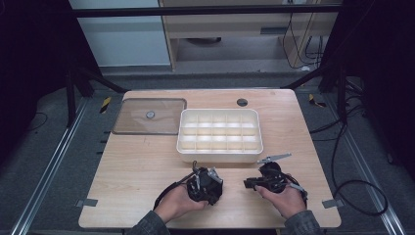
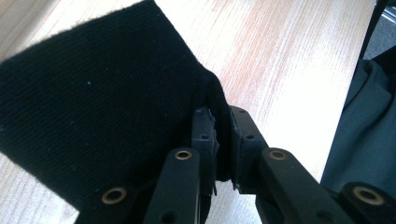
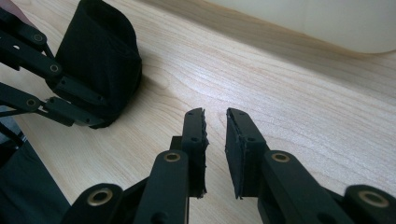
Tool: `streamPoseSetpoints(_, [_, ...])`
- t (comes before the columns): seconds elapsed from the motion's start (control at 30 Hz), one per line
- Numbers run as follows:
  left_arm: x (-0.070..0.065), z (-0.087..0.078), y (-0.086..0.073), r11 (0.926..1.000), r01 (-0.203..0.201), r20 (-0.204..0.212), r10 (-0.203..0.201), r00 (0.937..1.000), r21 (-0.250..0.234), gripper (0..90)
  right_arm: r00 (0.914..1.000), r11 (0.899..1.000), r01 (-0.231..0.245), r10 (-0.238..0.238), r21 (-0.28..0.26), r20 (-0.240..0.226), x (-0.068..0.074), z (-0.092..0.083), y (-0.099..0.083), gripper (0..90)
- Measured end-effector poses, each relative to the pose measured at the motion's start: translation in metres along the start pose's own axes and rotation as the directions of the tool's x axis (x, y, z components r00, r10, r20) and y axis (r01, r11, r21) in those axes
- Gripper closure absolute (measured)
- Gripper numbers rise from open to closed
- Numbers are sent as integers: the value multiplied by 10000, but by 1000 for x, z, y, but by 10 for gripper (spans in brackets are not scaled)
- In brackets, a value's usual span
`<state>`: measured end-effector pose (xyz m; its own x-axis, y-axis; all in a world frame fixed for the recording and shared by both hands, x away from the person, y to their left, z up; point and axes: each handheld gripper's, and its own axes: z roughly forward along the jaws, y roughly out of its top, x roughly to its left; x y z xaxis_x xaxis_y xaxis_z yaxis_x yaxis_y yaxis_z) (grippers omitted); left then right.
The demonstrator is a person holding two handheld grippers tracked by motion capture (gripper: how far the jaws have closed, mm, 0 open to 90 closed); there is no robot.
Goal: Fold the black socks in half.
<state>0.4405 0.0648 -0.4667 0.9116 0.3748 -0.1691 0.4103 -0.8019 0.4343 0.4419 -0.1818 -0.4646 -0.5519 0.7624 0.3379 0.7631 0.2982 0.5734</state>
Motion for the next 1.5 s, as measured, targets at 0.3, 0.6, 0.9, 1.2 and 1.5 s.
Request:
streamPoseSetpoints(0.3, [-3, 1, -2, 9999, -79, 182, 80, 9998, -67, 810, 9999, 9999, 104, -104, 75, -67, 4, 3, 5, 777])
streamPoseSetpoints(0.6, [1, 2, -9, 9991, 148, 620, -124, 9980, -388, 811, 9999, 9998, 107, -108, 159, 89, 4, 5, 5, 777])
streamPoseSetpoints(0.9, [-4, 3, -7, 9992, 240, 326, -230, 9992, -322, 817, 10000, 9999, 55, -55, 87, 22, 7, 6, 7, 776])
streamPoseSetpoints(1.2, [-6, 2, -5, 9997, 99, 208, -94, 9997, -236, 810, 9999, 9999, 144, -145, 69, 50, 9, 3, 10, 770])
streamPoseSetpoints(1.5, [-8, -4, 3, 9960, 512, -471, -548, 9974, -730, 695, 9997, 9996, 230, -228, -145, 117, 13, -9, 17, 754])
